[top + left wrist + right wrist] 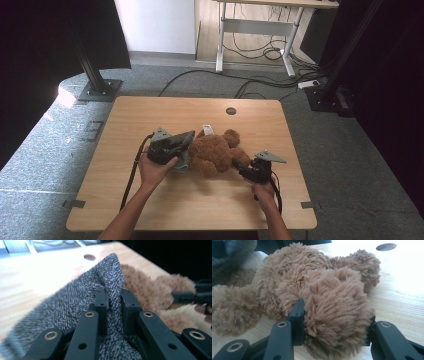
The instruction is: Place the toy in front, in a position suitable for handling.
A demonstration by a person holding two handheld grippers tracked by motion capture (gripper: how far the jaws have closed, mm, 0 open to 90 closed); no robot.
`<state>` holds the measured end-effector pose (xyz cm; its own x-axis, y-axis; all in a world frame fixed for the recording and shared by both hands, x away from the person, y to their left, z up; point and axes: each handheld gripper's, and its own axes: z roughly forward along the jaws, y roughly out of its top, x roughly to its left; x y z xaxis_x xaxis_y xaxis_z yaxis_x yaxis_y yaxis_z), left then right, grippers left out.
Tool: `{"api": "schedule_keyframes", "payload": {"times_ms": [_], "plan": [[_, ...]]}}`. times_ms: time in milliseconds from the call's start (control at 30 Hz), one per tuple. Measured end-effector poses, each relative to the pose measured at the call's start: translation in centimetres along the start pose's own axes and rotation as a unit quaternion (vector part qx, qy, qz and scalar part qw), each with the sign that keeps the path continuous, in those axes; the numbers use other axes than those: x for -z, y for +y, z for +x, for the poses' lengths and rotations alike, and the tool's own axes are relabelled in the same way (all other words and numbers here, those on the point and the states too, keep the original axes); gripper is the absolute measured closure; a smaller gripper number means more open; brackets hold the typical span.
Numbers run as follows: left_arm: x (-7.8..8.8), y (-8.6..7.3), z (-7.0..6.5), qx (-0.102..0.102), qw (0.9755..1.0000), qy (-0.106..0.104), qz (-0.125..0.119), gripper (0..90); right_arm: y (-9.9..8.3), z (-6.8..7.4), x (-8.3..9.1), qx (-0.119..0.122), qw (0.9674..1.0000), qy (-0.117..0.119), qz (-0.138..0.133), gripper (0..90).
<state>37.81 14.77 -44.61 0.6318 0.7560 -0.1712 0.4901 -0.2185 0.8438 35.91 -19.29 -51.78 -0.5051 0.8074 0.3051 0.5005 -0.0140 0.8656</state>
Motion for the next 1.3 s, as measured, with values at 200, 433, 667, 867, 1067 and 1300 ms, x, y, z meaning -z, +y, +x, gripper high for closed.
{"api": "schedule_keyframes", "payload": {"times_ms": [200, 433, 667, 867, 1067, 1300], "plan": [[-0.8, -1.6, 0.6, 0.019, 0.9996, -0.018, 0.008, 77.3, -0.2, 0.0, -0.1, -0.008, 0.9999, 0.001, 0.013, 54.7], [0.3, -2.1, 1.2, 0.015, 0.9997, -0.018, 0.003, 78.4, -0.4, -0.2, 0.0, -0.01, 0.9998, 0.009, 0.016, 55.0], [2.2, -2.9, 3.5, 0.038, 0.999, 0.024, -0.004, 78.6, -0.5, -0.3, 0.1, -0.013, 0.9997, 0.011, 0.018, 55.4], [3.1, -5.0, 6.2, 0.075, 0.9957, 0.052, 0.02, 78.5, -0.6, -0.5, 0.1, -0.016, 0.9995, 0.017, 0.022, 55.9], [4.5, -4.6, 6.6, 0.092, 0.9949, 0.041, 0.0, 78.4, -0.7, -0.5, 0.3, -0.018, 0.9994, 0.02, 0.023, 55.9], [4.3, -1.7, 3.2, 0.069, 0.9971, -0.017, -0.029, 78.3, -0.7, -0.5, 0.3, -0.018, 0.9994, 0.021, 0.021, 56.0]]}}
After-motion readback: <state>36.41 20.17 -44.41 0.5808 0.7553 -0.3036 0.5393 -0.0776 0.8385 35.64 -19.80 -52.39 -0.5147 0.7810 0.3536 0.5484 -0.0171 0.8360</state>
